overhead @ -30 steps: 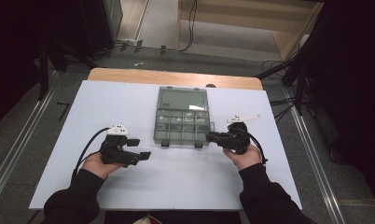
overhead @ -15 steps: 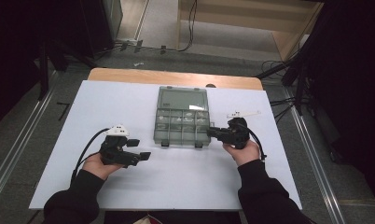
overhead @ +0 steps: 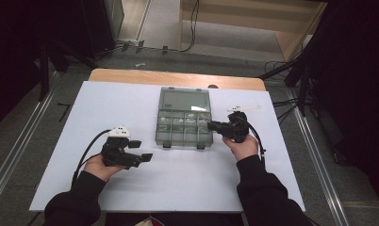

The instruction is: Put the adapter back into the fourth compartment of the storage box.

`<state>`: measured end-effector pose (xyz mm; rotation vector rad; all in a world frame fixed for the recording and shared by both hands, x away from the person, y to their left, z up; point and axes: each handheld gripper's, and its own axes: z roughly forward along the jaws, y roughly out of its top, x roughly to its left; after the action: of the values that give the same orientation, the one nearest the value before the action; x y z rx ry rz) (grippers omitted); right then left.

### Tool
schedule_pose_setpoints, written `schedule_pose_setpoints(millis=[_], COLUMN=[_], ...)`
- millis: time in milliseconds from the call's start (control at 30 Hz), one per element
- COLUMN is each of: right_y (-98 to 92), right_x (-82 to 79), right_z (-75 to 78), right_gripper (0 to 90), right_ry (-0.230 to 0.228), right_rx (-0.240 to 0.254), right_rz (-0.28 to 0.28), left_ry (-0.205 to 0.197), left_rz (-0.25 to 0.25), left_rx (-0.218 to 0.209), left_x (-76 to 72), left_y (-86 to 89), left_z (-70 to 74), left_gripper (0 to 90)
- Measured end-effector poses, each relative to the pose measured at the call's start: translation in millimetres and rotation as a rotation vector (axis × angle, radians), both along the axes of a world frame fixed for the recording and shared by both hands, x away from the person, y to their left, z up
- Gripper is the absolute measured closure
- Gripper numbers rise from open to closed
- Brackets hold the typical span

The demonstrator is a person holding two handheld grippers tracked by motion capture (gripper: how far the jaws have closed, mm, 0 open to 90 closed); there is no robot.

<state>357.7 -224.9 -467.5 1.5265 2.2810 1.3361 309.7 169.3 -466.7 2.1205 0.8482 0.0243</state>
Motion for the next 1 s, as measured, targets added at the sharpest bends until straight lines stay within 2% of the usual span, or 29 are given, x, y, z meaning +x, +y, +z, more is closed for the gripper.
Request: schedule_pose_setpoints(millis=[100,267,500,1000], right_y=[0.4,3.2,2.8,10.2], right_x=[7.2,16.0,24.0,43.4], right_z=[-2.2,-4.3,-6.8,-10.5], right_gripper=[73.9,73.9,73.8,73.7], right_ry=[0.026,0.016,0.018,0.018], right_rx=[0.036,0.004,0.013,-0.022], right_rz=[-0.003,-0.019,-0.04,-0.045], left_ry=[0.0,-0.003,-0.001,0.002], left_rz=[0.0,-0.002,0.006,0.023], left_rx=[0.004,0.008,0.002,0.003], left_x=[0.2,0.2,-1.3,-5.6], left_y=[-0.2,-0.2,0.3,5.9], left_z=[-0.6,-1.2,-1.9,-4.6], left_gripper=[25.2,25.2,25.2,25.1])
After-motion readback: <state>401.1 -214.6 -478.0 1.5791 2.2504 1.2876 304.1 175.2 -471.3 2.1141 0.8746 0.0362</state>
